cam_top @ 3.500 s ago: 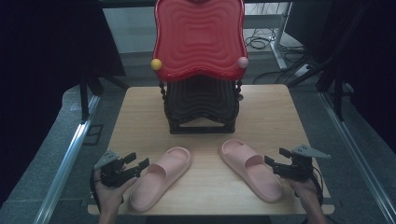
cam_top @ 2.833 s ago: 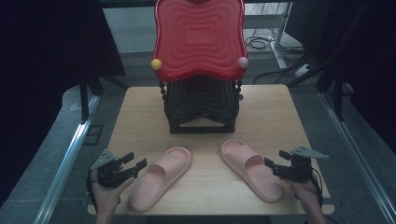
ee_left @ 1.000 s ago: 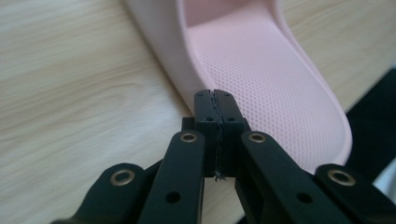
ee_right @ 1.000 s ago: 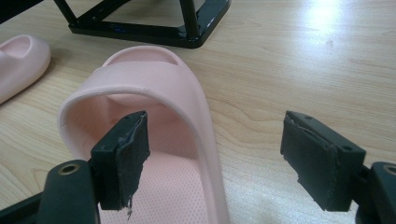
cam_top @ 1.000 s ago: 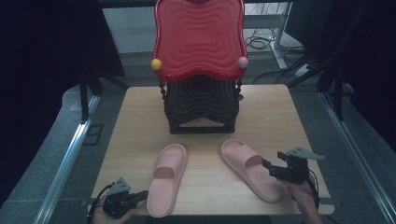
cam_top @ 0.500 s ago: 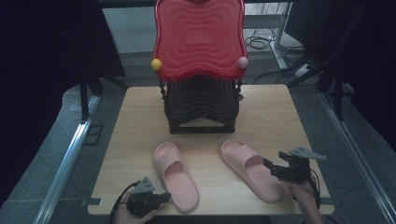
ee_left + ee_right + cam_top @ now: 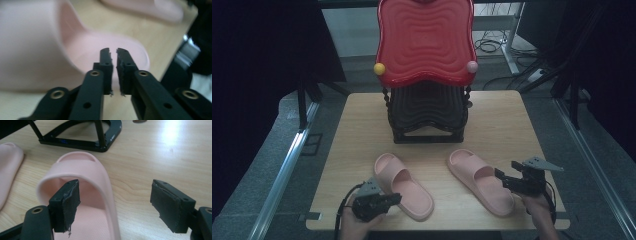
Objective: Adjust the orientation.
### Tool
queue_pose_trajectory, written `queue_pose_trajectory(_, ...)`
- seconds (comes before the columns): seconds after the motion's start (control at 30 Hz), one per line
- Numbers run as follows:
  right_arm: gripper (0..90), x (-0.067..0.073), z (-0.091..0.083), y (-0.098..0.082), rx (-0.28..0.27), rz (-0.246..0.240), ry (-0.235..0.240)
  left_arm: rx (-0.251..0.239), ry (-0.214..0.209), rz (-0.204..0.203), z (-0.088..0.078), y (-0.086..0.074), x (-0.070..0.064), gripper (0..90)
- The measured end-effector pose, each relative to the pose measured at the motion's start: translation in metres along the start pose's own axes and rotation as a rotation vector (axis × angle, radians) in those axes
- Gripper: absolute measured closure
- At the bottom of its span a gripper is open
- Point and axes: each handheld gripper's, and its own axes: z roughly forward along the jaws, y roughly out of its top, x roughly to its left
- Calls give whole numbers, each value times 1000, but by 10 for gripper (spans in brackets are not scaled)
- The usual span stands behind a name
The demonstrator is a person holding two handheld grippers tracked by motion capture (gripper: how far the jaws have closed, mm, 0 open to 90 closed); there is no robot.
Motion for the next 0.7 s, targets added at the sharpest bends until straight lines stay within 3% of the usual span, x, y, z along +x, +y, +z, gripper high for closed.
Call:
queue_pose_trajectory(0.13,239,11,-6,5,-27,-36,18,-139,74,-15,-18,29,11,672)
queue_pose_trajectory(0.3,252,22,-8,9,-38,-79,67,-216,164,-26,-26,52,23,454)
queue_pose_trajectory(0.47,294,30,-9,9,-28,-101,98,-231,217,-46,-25,55,32,341)
queue_pose_trajectory(0.7,374,46,-6,9,-35,-121,121,-221,220,-60,-29,47,39,282)
